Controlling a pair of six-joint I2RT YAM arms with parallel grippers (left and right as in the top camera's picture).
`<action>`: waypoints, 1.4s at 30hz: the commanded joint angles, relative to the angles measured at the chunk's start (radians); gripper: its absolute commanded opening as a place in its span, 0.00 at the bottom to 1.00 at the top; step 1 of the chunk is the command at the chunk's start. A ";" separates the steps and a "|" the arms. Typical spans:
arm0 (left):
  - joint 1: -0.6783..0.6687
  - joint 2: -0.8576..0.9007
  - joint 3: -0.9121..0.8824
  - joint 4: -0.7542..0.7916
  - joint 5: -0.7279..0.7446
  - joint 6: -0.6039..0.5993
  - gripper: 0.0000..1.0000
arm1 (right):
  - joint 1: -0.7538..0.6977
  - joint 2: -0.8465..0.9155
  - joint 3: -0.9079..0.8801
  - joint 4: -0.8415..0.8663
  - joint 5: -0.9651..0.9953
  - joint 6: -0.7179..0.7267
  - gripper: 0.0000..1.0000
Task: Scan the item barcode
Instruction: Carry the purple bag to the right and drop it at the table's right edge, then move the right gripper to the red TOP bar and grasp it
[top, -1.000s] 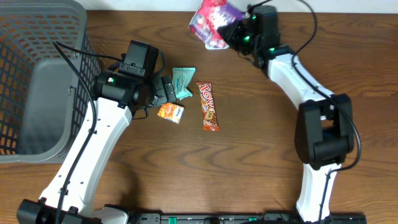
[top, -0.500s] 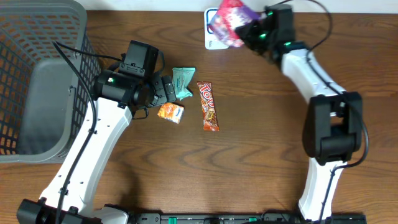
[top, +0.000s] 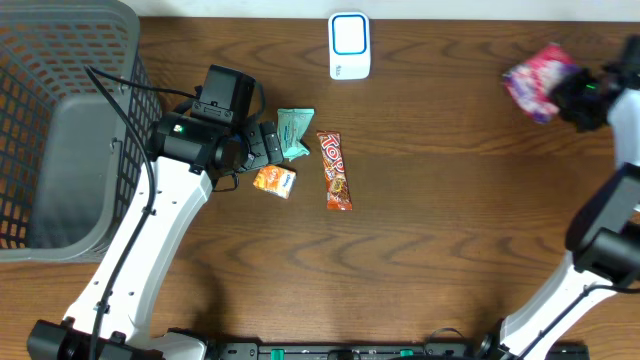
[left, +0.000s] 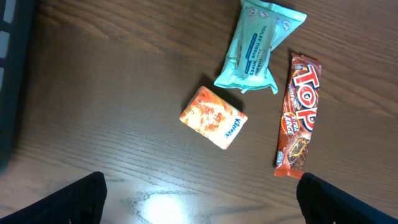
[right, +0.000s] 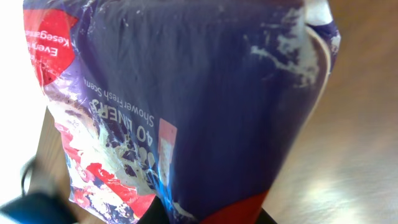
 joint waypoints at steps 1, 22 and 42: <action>0.003 0.004 0.009 -0.004 -0.009 0.010 0.98 | -0.077 -0.040 0.020 -0.004 0.024 -0.035 0.01; 0.003 0.004 0.009 -0.004 -0.009 0.010 0.98 | -0.159 -0.161 0.020 -0.099 -0.201 -0.127 0.99; 0.003 0.004 0.009 -0.004 -0.009 0.010 0.98 | 0.588 -0.287 -0.093 -0.396 -0.111 -0.250 0.99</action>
